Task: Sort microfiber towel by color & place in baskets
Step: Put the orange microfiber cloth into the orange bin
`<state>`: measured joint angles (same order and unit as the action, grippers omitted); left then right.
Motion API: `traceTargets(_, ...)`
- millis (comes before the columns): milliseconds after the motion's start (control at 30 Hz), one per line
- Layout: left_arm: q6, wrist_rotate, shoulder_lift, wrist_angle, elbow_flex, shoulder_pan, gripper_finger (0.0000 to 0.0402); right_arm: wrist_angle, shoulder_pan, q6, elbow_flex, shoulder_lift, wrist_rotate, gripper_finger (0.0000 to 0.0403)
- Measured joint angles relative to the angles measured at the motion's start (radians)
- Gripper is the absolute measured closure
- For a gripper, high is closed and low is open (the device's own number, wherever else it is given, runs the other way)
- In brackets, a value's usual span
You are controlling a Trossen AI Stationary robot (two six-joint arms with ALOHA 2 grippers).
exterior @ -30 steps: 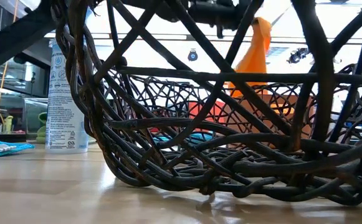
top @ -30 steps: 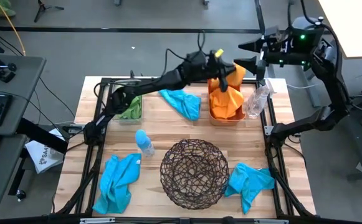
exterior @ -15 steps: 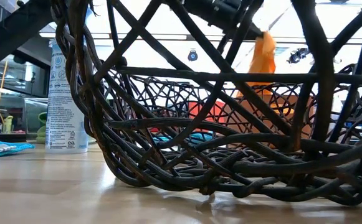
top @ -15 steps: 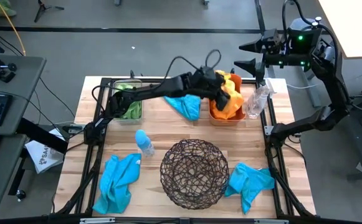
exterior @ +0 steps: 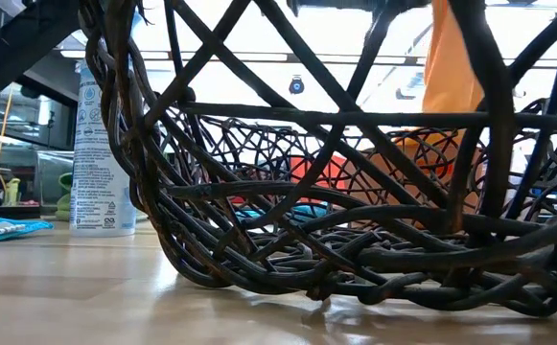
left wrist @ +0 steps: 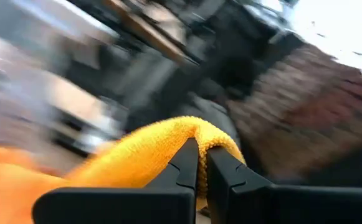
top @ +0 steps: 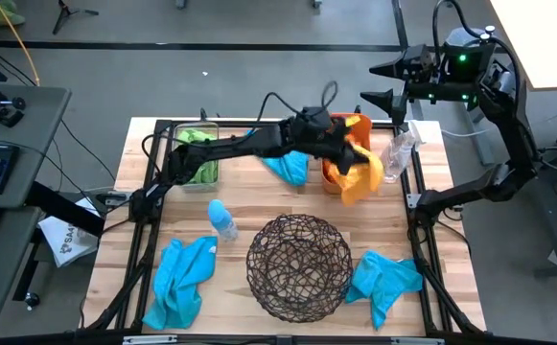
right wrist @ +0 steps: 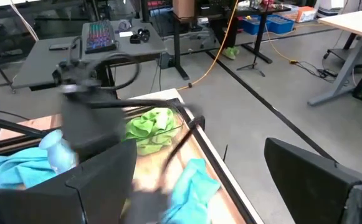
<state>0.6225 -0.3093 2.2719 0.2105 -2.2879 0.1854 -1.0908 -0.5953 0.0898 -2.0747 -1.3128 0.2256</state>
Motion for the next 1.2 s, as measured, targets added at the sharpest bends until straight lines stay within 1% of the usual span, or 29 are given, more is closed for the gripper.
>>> traceTargets(133, -0.091, 0.194, 0.001, 0.009, 0.0, 0.068, 0.0401, 0.0, 0.0, -0.002, 0.0, 0.0, 0.0, 0.0055)
traceTargets(200, -0.112, 0.275, 0.001, 0.004, 0.0, 0.106, 0.0401, 0.0, 0.0, -0.002, 0.0, 0.0, 0.0, 0.0055)
traceTargets(267, -0.127, 0.334, 0.001, 0.004, 0.0, 0.143, 0.0401, -0.008, 0.0, -0.002, 0.0, 0.0, 0.0, 0.0055)
traceTargets(333, -0.129, 0.368, 0.007, 0.0, 0.0, 0.175, 0.0401, -0.026, 0.0, -0.002, 0.0, 0.0, 0.0, 0.0055)
traceTargets(467, -0.126, 0.357, 0.043, -0.027, -0.002, 0.206, 0.0401, -0.039, 0.0, -0.002, 0.0, 0.0, -0.004, 0.0055)
traceTargets(567, -0.127, 0.303, 0.101, -0.102, -0.001, 0.183, 0.0401, -0.039, 0.0, -0.003, 0.0, 0.0, -0.013, 0.0055)
traceTargets(667, -0.103, 0.223, 0.165, -0.166, -0.001, 0.151, 0.0401, -0.041, 0.0, -0.003, 0.0, 0.0, -0.016, 0.0055)
traceTargets(767, -0.075, 0.164, 0.215, -0.138, 0.001, 0.121, 0.0401, -0.045, 0.0, -0.006, 0.001, 0.0, -0.017, 0.0055)
traceTargets(900, -0.059, 0.161, 0.241, -0.058, 0.002, 0.091, 0.0394, -0.053, 0.0, -0.029, 0.002, 0.0, -0.03, 0.0055)
traceTargets(1033, -0.128, 0.163, 0.231, 0.033, 0.001, 0.096, 0.0366, -0.072, 0.0, -0.03, 0.002, 0.0, -0.067, 0.0055)
traceTargets(1200, -0.191, 0.164, 0.17, 0.114, 0.001, 0.132, 0.0305, -0.081, 0.0, -0.037, 0.002, 0.0, -0.068, 0.0055)
